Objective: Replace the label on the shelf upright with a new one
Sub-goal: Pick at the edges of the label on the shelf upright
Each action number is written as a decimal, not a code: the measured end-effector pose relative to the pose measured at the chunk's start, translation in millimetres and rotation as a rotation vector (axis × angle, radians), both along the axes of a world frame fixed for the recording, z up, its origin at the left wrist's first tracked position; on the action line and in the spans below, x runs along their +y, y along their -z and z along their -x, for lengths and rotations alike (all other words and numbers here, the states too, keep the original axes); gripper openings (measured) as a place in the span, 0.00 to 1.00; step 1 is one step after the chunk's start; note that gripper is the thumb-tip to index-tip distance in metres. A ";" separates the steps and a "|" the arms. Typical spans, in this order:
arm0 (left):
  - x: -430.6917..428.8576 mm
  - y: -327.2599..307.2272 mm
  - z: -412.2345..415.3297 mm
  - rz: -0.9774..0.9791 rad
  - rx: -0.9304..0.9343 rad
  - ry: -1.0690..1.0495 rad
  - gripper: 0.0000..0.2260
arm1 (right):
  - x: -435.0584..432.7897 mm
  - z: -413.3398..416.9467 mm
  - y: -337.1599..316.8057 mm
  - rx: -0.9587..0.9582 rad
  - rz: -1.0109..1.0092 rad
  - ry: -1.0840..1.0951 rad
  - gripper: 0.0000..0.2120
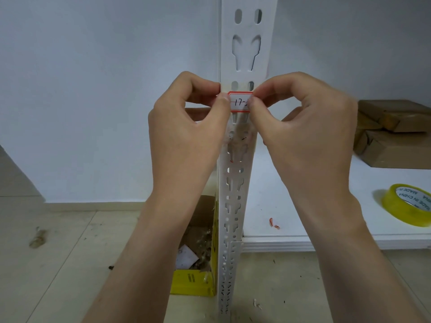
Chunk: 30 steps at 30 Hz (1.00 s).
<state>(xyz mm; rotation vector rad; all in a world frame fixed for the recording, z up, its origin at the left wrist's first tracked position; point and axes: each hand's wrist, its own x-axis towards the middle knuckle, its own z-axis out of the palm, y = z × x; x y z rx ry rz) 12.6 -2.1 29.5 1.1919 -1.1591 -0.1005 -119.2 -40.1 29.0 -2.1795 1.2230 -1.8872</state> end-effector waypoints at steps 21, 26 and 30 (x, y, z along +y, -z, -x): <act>0.5 0.4 8.1 0.006 0.077 0.057 0.04 | 3.8 4.2 -0.8 -0.005 0.037 -0.014 0.07; 0.8 -0.1 7.9 0.023 0.076 0.071 0.05 | 3.4 4.1 -0.6 -0.001 0.028 -0.008 0.07; 0.7 1.4 9.6 0.030 0.094 0.075 0.05 | 3.0 3.0 -1.2 0.023 0.023 0.006 0.07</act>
